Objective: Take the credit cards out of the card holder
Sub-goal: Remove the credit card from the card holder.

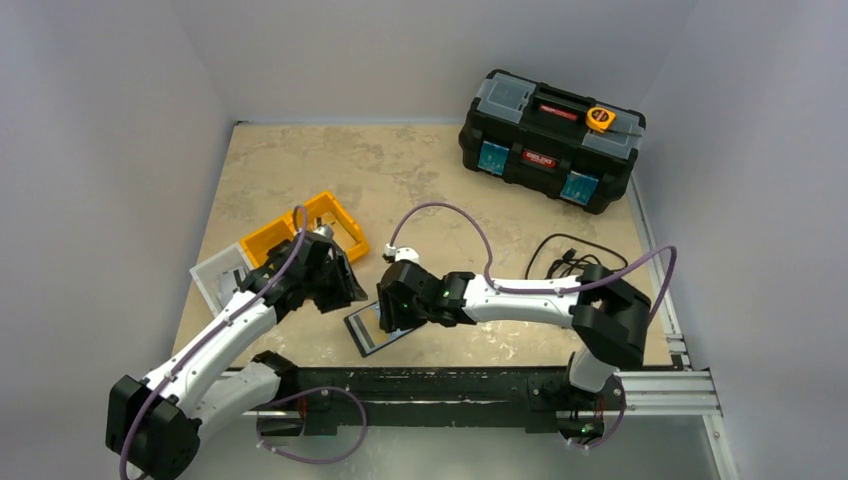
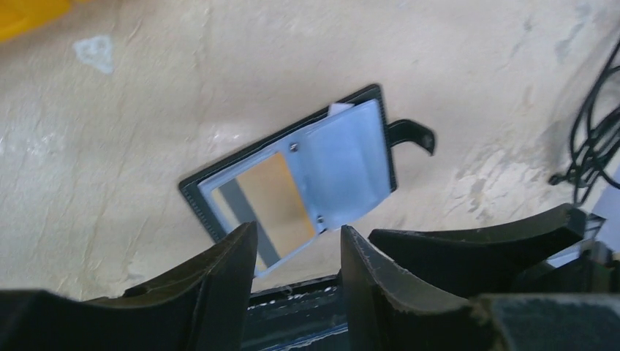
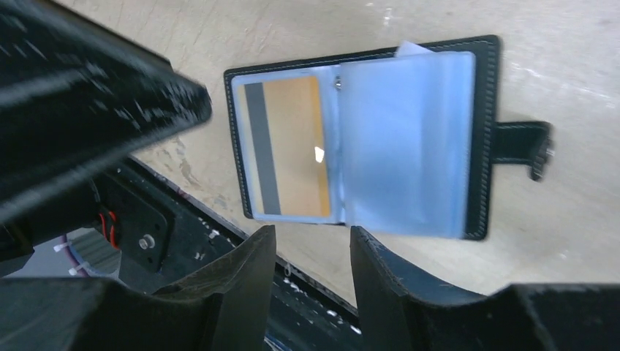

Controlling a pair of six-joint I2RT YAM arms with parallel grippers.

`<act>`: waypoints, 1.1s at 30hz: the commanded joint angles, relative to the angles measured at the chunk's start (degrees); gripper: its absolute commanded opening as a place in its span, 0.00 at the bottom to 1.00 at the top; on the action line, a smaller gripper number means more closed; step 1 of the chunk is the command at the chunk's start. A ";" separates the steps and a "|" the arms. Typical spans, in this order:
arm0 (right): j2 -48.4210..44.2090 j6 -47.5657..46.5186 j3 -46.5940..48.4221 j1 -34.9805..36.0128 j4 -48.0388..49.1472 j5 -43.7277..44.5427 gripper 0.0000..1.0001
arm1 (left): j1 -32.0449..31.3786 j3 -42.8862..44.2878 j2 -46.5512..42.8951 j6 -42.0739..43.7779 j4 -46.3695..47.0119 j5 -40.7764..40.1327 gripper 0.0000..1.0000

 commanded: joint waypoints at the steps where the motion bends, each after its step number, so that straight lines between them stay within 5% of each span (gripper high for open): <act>1: 3.83 -2.29 3.29 -0.42 6.55 -6.91 0.41 | 0.74 -5.28 -3.51 -1.90 -2.17 -0.33 0.42; 6: 7.50 -1.99 3.43 -1.66 9.47 -9.06 0.40 | 0.75 -9.93 -5.88 -3.90 -0.56 -0.51 0.27; 14: 9.62 -1.31 1.17 -2.77 12.55 -9.81 0.40 | 0.81 -12.56 -1.85 -3.29 4.26 0.22 0.15; 33: 5.02 5.52 -10.26 -1.58 22.48 -14.41 0.40 | 0.66 -13.07 6.65 -1.13 10.17 2.85 0.06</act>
